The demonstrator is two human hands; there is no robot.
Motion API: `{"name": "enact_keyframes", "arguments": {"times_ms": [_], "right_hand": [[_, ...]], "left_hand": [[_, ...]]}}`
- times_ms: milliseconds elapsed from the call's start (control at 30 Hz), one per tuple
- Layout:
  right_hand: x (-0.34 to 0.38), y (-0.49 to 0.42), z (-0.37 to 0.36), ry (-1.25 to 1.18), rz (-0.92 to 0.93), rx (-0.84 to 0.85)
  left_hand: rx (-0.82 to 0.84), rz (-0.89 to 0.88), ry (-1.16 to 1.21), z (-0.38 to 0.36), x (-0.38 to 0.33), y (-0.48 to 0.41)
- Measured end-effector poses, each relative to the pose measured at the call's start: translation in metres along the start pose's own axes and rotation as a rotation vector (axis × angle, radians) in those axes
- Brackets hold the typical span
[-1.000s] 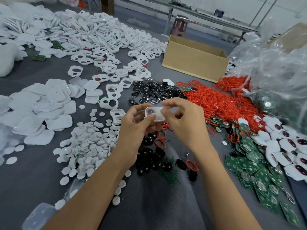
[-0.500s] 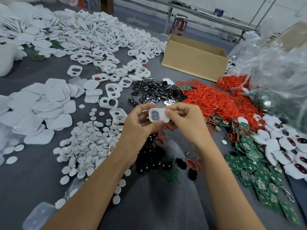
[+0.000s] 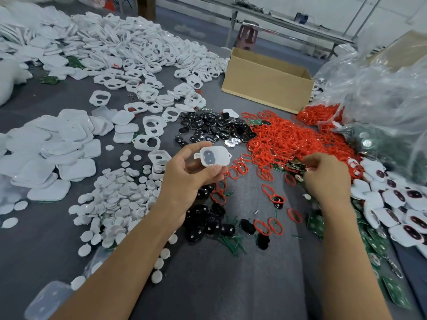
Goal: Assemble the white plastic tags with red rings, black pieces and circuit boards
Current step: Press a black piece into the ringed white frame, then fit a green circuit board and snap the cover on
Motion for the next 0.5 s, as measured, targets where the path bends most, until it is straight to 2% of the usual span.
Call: {"name": "enact_keyframes", "arguments": {"times_ms": [167,267,500], "right_hand": [[-0.019,-0.013,-0.027,0.089,0.027,0.096],[-0.017,-0.017,-0.033,0.146,0.062,0.061],[-0.016,-0.014,-0.034,0.081,0.005,-0.031]], "left_hand": [[0.018,0.008,-0.017,-0.004,0.002,0.0],[0.021,0.01,-0.034,-0.004,0.002,0.0],[0.034,0.018,-0.04,-0.006,0.004,0.0]]}}
Point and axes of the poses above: each hand's wrist, its own y-axis away from the middle knuckle, its own z-axis out of the back of the hand, x = y × z, the point moved 9 cm from there along -y, towards the middle knuckle, and after that the axes turned 14 degrees about x, right-handed, at the moved point
